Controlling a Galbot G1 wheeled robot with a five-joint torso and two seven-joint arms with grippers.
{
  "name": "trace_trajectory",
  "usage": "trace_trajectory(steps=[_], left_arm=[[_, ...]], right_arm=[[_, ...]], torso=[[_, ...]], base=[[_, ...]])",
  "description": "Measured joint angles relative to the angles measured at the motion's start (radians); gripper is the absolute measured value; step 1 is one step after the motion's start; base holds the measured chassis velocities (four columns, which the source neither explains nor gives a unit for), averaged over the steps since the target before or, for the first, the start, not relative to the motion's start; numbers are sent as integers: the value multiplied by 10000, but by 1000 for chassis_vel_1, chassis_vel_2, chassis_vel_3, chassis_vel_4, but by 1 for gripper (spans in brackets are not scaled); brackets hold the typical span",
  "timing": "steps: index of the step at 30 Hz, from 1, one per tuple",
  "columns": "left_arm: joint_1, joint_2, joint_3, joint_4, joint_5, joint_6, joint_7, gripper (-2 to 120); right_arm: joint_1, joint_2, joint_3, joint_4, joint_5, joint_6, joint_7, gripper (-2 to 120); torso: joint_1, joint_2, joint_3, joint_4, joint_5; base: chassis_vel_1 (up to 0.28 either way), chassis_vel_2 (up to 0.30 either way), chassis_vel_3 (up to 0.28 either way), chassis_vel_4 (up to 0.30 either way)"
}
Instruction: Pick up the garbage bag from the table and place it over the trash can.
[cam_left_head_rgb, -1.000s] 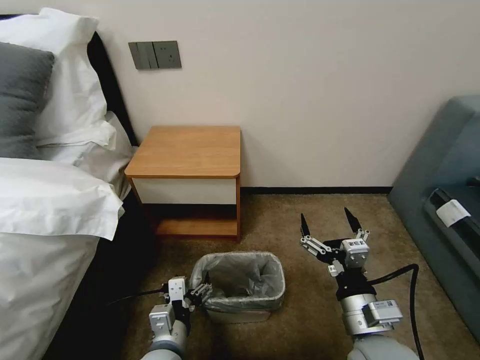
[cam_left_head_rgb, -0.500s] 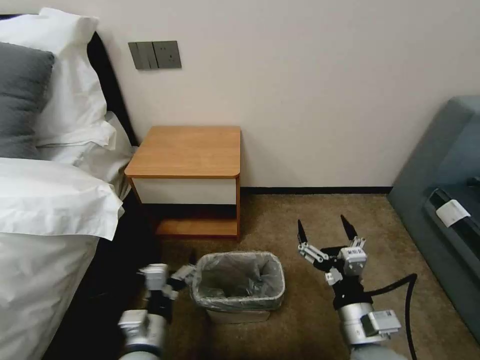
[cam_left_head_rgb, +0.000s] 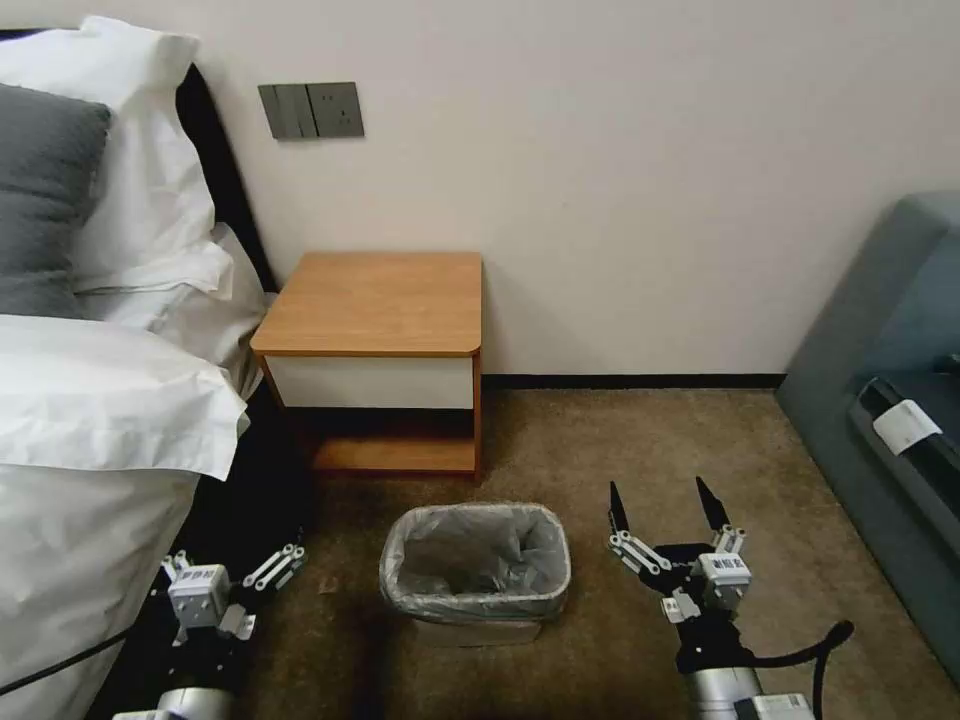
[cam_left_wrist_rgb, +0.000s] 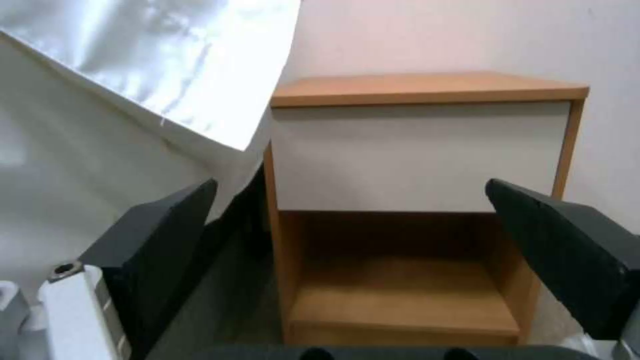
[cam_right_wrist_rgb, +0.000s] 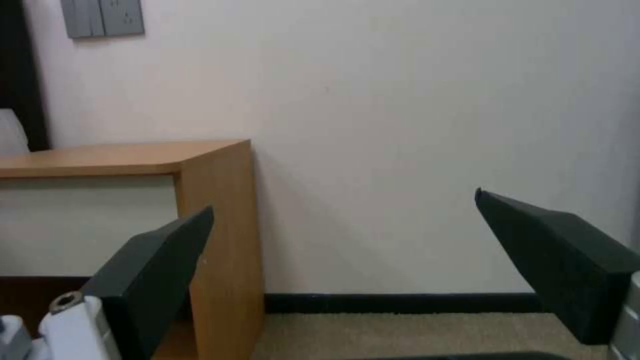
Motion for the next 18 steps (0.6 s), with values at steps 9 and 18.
trace_trajectory(steps=[9, 18], left_arm=[[-15, -8, 35, 0, 9, 64, -29, 100], [-32, -8, 46, 4, 9, 91, -42, 100]], right_arm=[[11, 2, 4, 0, -11, -8, 3, 100], [19, 2, 4, 0, -19, -29, 3, 100]], torso=[[0, 0, 0, 0, 1], [0, 0, 0, 0, 1]], base=[[0, 0, 0, 0], [0, 0, 0, 0]])
